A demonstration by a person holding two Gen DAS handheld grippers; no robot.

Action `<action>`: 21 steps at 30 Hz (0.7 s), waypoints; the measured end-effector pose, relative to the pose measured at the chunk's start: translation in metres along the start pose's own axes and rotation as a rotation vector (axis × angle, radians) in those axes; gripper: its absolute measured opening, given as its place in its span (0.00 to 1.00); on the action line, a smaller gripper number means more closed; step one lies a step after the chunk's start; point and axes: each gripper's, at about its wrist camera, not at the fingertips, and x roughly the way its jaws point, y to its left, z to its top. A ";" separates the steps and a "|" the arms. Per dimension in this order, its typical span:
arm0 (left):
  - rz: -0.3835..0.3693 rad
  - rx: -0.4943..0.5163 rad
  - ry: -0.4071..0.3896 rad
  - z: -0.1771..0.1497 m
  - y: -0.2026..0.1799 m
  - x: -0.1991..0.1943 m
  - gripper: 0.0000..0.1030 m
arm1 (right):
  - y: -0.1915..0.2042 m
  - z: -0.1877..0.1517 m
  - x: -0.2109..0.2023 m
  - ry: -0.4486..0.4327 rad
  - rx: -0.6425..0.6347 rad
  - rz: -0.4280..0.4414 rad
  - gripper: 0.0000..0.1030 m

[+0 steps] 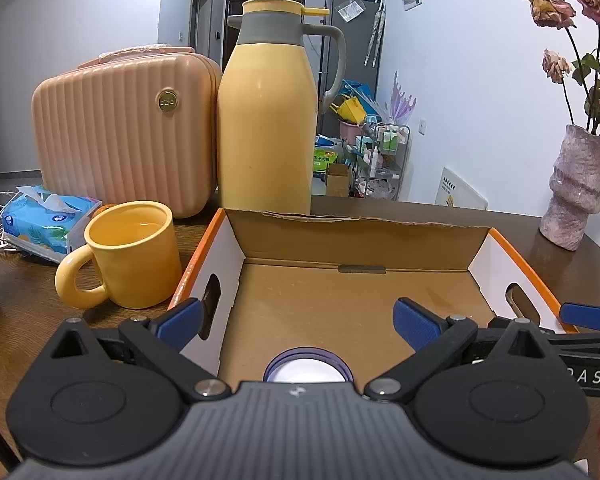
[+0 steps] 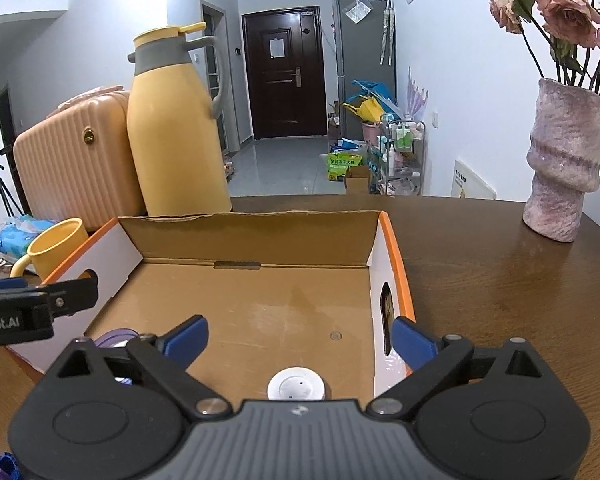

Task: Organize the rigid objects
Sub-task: 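Open both tools to drop the lid and cap into the box, then withdraw both tools from the box back toward the remaining objects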

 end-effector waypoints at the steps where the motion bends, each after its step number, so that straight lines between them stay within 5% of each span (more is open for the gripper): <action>1: 0.000 0.000 0.000 0.000 0.000 0.000 1.00 | 0.000 0.000 -0.001 -0.001 -0.001 0.001 0.96; 21: 0.016 -0.011 -0.050 0.000 0.003 -0.025 1.00 | 0.006 -0.004 -0.033 -0.043 -0.023 -0.005 0.96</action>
